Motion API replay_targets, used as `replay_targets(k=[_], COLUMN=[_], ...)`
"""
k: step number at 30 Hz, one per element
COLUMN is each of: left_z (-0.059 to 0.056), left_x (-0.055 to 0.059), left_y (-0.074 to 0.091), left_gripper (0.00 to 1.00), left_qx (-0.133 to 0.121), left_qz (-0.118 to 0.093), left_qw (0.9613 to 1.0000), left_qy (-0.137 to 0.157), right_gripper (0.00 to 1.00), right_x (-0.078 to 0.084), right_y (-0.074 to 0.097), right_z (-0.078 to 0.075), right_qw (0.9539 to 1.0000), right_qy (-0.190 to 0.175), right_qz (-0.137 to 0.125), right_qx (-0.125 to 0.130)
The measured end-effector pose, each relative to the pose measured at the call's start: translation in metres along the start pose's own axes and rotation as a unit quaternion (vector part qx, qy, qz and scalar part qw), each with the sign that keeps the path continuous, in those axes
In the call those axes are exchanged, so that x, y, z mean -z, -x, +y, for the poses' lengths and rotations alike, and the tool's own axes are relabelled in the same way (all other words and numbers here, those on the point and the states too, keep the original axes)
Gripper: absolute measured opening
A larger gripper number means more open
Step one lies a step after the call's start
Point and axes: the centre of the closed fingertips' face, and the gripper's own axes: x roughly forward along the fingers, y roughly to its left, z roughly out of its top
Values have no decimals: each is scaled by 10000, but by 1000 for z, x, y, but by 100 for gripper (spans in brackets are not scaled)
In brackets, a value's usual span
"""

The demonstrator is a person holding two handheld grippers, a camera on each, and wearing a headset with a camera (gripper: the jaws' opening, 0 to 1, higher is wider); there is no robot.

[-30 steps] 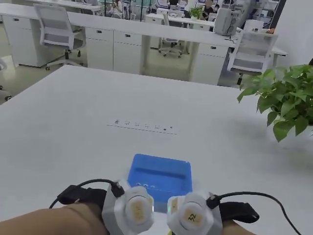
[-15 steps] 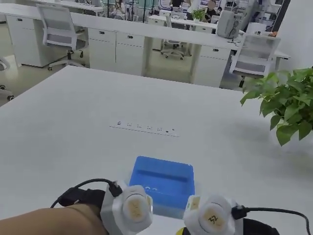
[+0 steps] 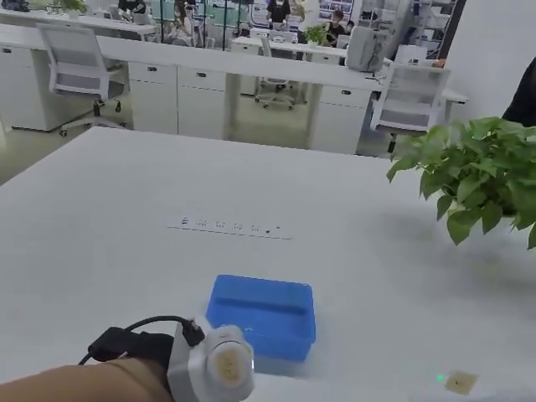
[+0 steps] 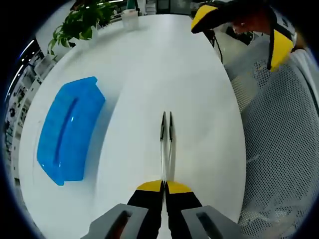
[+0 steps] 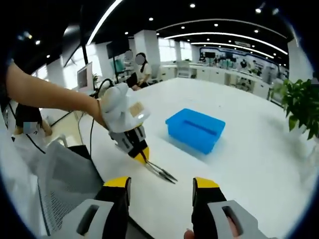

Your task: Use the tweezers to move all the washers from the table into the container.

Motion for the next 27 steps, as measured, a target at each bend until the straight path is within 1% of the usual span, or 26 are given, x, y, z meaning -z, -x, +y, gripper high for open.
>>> replay_targets(k=[1, 2, 3, 4, 6, 7, 8, 9, 10, 11, 12, 13, 14, 16, 18, 19, 22, 23, 24, 25, 26, 27], left_z=[0, 0, 0, -1, 0, -1, -1, -2, -3, -3, -3, -3, -3, -3, -3, -3, -5, -4, -3, -3, -2, -1], left_x=[0, 0, 0, 2, 1, 1, 1, 1, 1, 1, 1, 1, 1, 1, 1, 2, 4, 5, 4, 4, 4, 6], left_y=[0, 0, 0, 0, 0, 0, -1, -1, -1, -1, -1, -1, -1, -1, -1, -1, 0, 1, 1, 1, 1, 2], left_gripper=[0, 0, 0, 0, 0, 0, 0, 0, 0, 0, 0, 0, 0, 0, 0, 0, 3, 4, 4, 4, 5, 6], left_qx=[-1, 3, 28, 65, 105, 116, 124, 126, 149, 148, 151, 149, 111, 91, 71, 70, 42, -42, -145, -218, -343, -437], left_qz=[24, 39, 88, 204, 370, 453, 550, 589, 644, 670, 702, 720, 756, 790, 818, 828, 815, 754, 629, 476, 273, 185], left_qw=[10000, 10000, 9999, 9995, 9991, 9989, 9984, 9982, 9978, 9976, 9974, 9973, 9971, 9968, 9966, 9965, 9967, 9971, 9976, 9977, 9971, 9960], left_qy=[31, 49, 125, 222, 152, 79, 15, 23, 6, -3, -18, -26, -40, -36, -54, -56, 24, 94, 245, 426, 627, 759], right_gripper=[52, 52, 52, 52, 52, 52, 52, 53, 54, 56, 55, 53, 52, 53, 55, 55, 60, 61, 62, 64, 65, 66], right_x=[1, 2, 3, 3, 3, 4, 4, 7, 13, 7, -2, -4, -3, 4, 3, 1, 0, -1, 0, 0, -1, 0], right_y=[4, 6, 10, 13, 16, 17, 17, 17, 17, 21, 27, 30, 30, 27, 29, 32, 33, 33, 33, 33, 35, 35], right_z=[-3, -4, -8, -11, -13, -13, -20, -25, -30, -34, -37, -38, -38, -41, -42, -45, -48, -48, -48, -49, -51, -53], right_qw=[9999, 9997, 9989, 9977, 9958, 9955, 9937, 9928, 9932, 9911, 9870, 9860, 9861, 9873, 9863, 9847, 9832, 9833, 9833, 9828, 9816, 9808], right_qy=[84, 121, 176, 123, 5, 0, -103, -224, -345, -359, -328, -230, -212, -316, -361, -361, -383, -436, -521, -573, -597, -671], right_qz=[-15, -29, -103, -285, -499, -569, -698, -712, -509, -668, -983, -997, -974, -808, -859, -945, -982, -1010, -1025, -1044, -1083, -1113], right_qx=[136, 204, 417, 610, 765, 763, 870, 938, 992, 1092, 1226, 1318, 1332, 1333, 1364, 1419, 1488, 1452, 1407, 1413, 1457, 1451])
